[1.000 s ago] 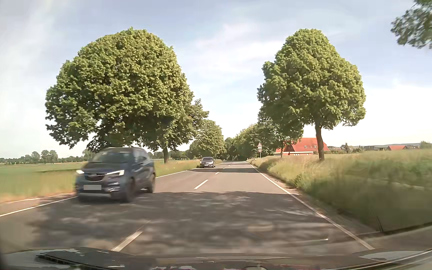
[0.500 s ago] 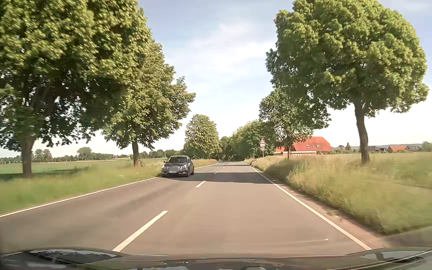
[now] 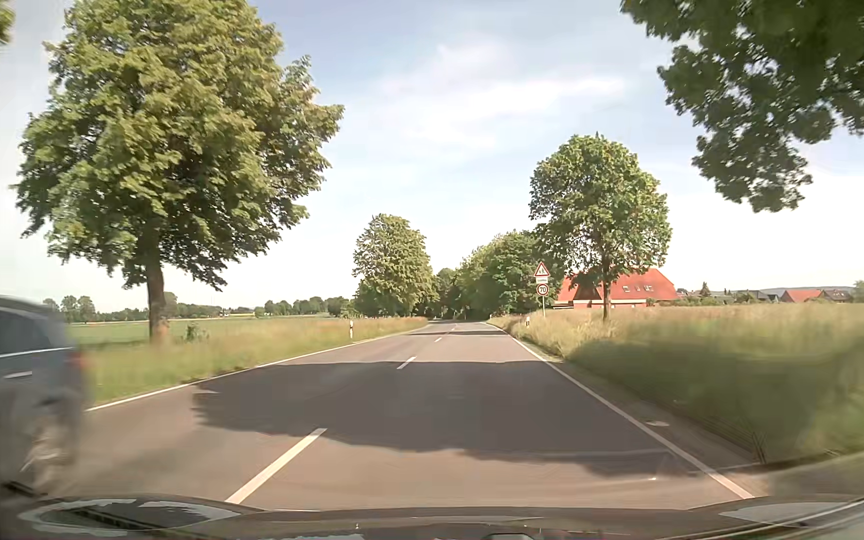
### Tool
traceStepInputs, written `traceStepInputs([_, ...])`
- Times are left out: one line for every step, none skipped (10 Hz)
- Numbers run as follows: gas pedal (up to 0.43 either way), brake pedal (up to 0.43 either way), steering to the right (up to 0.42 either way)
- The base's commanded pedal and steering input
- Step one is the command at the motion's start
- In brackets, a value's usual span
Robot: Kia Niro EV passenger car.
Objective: Follow the waypoints while adhering to traffic rules and regulations
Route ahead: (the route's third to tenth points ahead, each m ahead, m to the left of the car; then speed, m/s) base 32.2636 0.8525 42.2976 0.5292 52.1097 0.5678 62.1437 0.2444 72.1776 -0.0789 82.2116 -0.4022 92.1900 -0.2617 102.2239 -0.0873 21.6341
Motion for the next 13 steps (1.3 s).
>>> traceStepInputs([0.000,0.177,-0.001])
traceStepInputs([0.000,0.189,-0.002])
traceStepInputs([0.000,0.201,-0.002])
traceStepInputs([0.000,0.213,-0.002])
traceStepInputs([0.000,0.226,-0.002])
traceStepInputs([0.000,0.232,-0.002])
traceStepInputs([0.000,0.238,-0.002])
traceStepInputs([0.000,0.244,-0.002])
traceStepInputs([0.000,0.250,-0.002])
traceStepInputs([0.000,0.256,-0.002])
traceStepInputs([0.000,0.262,-0.001])
traceStepInputs([0.000,0.262,0.000])
traceStepInputs([0.000,0.262,0.000])
